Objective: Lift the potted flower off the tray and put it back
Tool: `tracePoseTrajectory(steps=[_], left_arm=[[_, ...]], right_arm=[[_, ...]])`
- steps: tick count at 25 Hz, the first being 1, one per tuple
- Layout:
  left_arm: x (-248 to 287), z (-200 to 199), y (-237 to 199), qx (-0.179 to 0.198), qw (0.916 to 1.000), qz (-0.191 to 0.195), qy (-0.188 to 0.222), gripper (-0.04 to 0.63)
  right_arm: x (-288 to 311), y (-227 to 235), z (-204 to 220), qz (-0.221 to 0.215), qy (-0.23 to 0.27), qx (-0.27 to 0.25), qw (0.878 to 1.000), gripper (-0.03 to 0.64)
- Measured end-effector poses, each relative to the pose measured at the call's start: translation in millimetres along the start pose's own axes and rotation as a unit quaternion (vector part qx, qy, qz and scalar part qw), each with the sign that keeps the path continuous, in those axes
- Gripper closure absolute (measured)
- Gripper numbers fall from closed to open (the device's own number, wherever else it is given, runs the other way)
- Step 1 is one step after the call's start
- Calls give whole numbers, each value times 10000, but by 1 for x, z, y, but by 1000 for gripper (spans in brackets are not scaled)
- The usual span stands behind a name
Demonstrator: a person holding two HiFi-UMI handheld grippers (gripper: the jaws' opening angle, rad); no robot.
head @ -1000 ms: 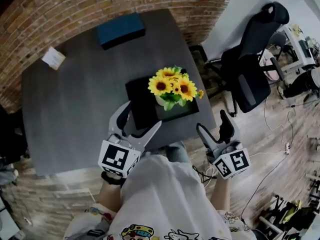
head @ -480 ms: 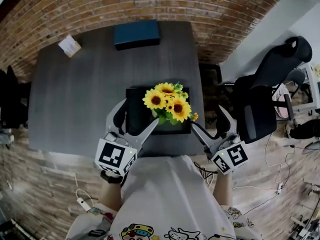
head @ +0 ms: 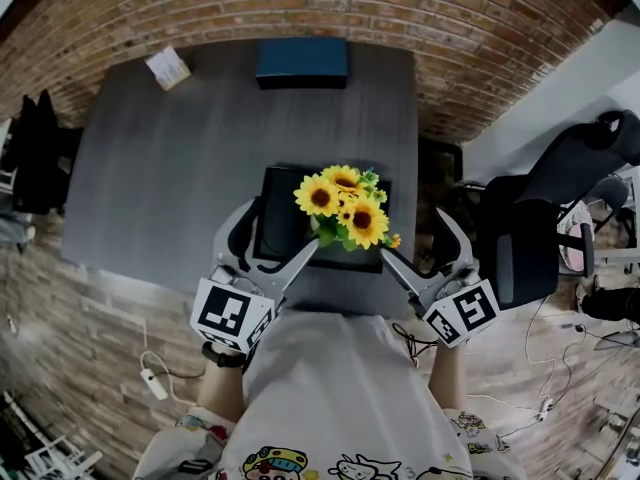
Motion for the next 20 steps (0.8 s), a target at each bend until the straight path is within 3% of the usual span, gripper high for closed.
tracePoseTrajectory(steps=[20], left_arm=[[6,18,1,-108,9985,478,-223,172]], right_arm=[[21,-15,18,-140,-466,-17,9988,164]])
Point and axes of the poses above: the fingertips, and each gripper's own axes: x forward along the fingers, y to its right, z out of its underside, the point moved 7 cm from there along -x, backward along the fingers, and after that the axes turned 4 degrees about x, right-handed, at the moved point
